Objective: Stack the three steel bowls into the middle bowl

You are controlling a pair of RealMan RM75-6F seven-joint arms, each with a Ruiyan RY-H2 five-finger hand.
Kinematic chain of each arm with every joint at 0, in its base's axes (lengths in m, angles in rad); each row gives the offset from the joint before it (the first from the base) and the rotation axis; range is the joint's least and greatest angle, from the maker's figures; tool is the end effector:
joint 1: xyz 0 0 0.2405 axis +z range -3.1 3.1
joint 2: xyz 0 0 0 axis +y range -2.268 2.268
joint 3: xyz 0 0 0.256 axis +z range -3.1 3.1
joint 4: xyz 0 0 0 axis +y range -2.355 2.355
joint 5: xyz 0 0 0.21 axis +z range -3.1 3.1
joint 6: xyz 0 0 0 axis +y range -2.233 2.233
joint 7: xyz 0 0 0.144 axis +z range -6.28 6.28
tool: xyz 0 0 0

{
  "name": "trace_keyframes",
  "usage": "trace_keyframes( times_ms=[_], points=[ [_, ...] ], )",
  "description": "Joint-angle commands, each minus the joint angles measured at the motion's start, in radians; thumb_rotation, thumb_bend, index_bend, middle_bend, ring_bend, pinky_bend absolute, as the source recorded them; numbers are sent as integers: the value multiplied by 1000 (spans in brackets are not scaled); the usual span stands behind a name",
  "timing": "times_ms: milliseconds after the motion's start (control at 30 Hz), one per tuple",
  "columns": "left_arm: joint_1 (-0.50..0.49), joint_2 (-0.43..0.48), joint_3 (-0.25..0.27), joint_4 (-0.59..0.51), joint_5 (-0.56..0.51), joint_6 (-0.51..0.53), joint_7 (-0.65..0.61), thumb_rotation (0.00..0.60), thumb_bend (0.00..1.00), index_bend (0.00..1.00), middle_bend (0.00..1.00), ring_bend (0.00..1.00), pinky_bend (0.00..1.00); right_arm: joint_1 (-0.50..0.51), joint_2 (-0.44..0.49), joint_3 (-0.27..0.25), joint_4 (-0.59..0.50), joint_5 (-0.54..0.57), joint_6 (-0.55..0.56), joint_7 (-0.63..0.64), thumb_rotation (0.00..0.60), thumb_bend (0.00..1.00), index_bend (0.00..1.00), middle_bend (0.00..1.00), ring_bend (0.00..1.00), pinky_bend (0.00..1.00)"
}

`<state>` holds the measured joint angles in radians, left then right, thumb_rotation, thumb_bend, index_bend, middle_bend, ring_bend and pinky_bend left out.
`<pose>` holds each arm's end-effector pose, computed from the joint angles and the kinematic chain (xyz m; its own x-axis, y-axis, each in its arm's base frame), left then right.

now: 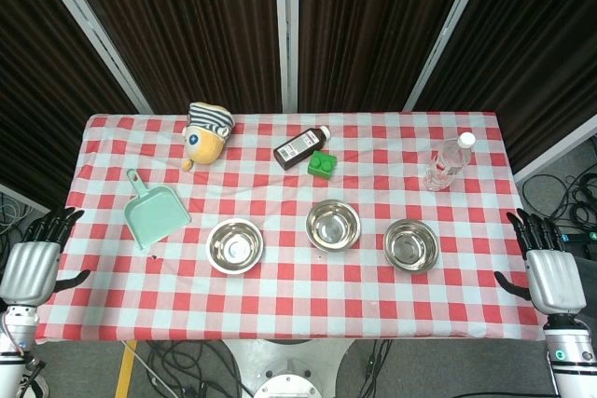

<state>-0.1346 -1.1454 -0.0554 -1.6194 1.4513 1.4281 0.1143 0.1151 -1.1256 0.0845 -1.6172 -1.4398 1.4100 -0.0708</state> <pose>-0.3067 0.1970 0.1455 0.4635 0.0371 0.8853 0.8861 -0.0133 -0.4634 -0.3126 -0.1973 0.1547 0.4391 -0.0336 0.8978 -0.8979 0.0176 0.4398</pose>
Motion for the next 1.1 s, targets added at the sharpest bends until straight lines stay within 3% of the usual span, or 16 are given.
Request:
trace_keyframes(
  times_ms=[33,633,900,1100],
  points=[
    [1,-1,1,2,2,2,-4,600,124,164,215,127,169,0,0,1,1,-1,2,2,600,120,0,34,0,0],
    [-15,-16,15,-5,32,-14,-17,600,124,164,215,128,169,15,-18,-4,-11,-53,25,-61,600,121,0,80,0,0],
    [-6,-34,32,-4,47,-7,-15,600,125,164,215,127,169,85,-49,19,-7,-43,-52,-173,600,123,42,158,8,3],
    [1,-36,32,1,49,8,-20,600,124,164,215,128,169,137,-107,29,12,-4,-121,-276,600,131,119,252,99,102]
  ],
)
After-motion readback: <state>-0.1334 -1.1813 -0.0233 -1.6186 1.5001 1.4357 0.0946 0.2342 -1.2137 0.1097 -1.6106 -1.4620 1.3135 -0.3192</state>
